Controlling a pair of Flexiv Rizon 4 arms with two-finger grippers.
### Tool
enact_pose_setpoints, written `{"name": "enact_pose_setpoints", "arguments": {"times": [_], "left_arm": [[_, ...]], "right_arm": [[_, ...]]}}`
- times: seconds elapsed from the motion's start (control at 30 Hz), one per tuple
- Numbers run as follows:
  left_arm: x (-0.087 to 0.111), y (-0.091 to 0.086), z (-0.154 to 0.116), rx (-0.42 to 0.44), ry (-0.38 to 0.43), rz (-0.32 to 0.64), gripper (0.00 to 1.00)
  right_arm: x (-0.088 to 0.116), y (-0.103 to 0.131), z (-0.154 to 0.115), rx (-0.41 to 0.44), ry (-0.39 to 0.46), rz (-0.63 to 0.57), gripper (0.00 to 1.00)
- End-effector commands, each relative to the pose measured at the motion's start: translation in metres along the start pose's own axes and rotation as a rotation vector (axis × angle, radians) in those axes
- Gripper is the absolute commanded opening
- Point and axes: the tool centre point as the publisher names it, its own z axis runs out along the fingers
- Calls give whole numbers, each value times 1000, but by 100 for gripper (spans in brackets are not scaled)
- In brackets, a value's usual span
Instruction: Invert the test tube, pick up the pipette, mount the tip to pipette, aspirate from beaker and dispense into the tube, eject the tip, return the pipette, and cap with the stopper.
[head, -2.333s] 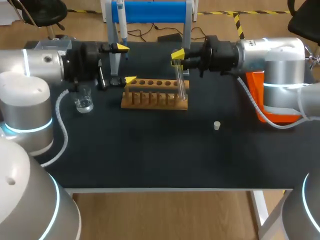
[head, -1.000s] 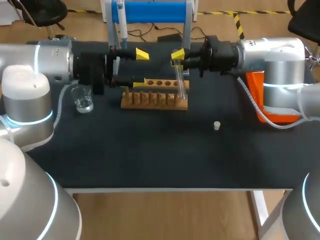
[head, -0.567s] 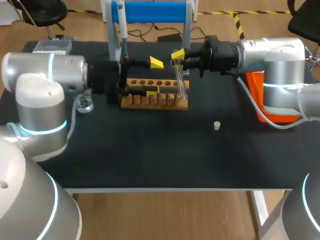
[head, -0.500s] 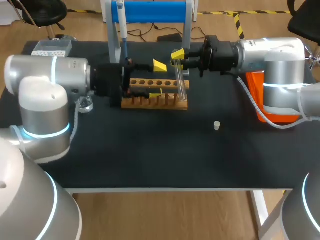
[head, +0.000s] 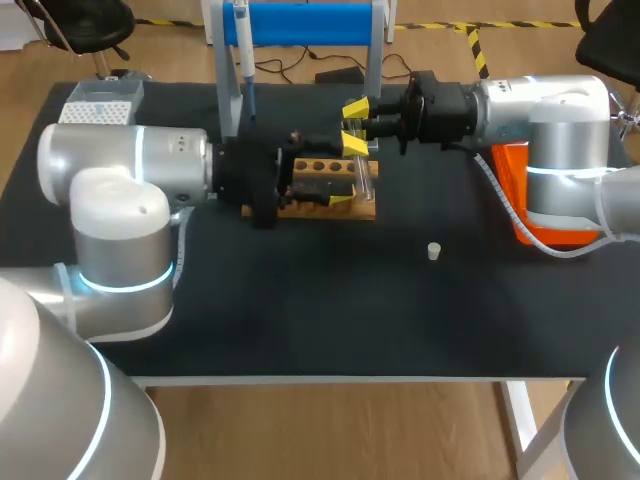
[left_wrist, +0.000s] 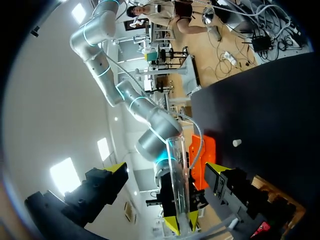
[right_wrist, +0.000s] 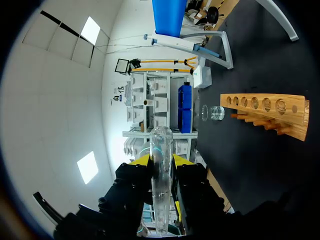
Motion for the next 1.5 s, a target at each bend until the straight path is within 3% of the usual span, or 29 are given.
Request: {"name": "enact_pose_setpoints", "arguments": {"times": [0.03, 0.2, 0.3, 0.47, 0.53, 0.93, 1.07, 1.1, 1.13, 1.5], "left_arm": [[5, 2, 14, 1, -15, -2, 100], [9, 2, 18, 12, -48, -7, 100], [13, 4, 18, 41, -113, -16, 100], [17, 8, 17, 68, -133, -87, 100], [19, 9, 17, 75, -109, -134, 100], [13, 13, 16, 73, -62, -169, 100], [10, 14, 17, 74, -52, -155, 100], [10, 14, 17, 73, -51, -154, 91], [10, 14, 17, 72, -51, -154, 89], [9, 13, 20, 63, -62, -130, 89]], "right_arm": [[1, 0, -1, 2, -2, 0, 0], [1, 0, -1, 2, -2, 0, 0], [1, 0, -1, 2, -2, 0, 0], [1, 0, -1, 2, -2, 0, 0], [1, 0, -1, 2, -2, 0, 0], [1, 0, -1, 2, -2, 0, 0], [1, 0, -1, 2, -2, 0, 0], [1, 0, -1, 2, -2, 0, 0], [1, 0, -1, 2, -2, 0, 0], [1, 0, -1, 2, -2, 0, 0]]}}
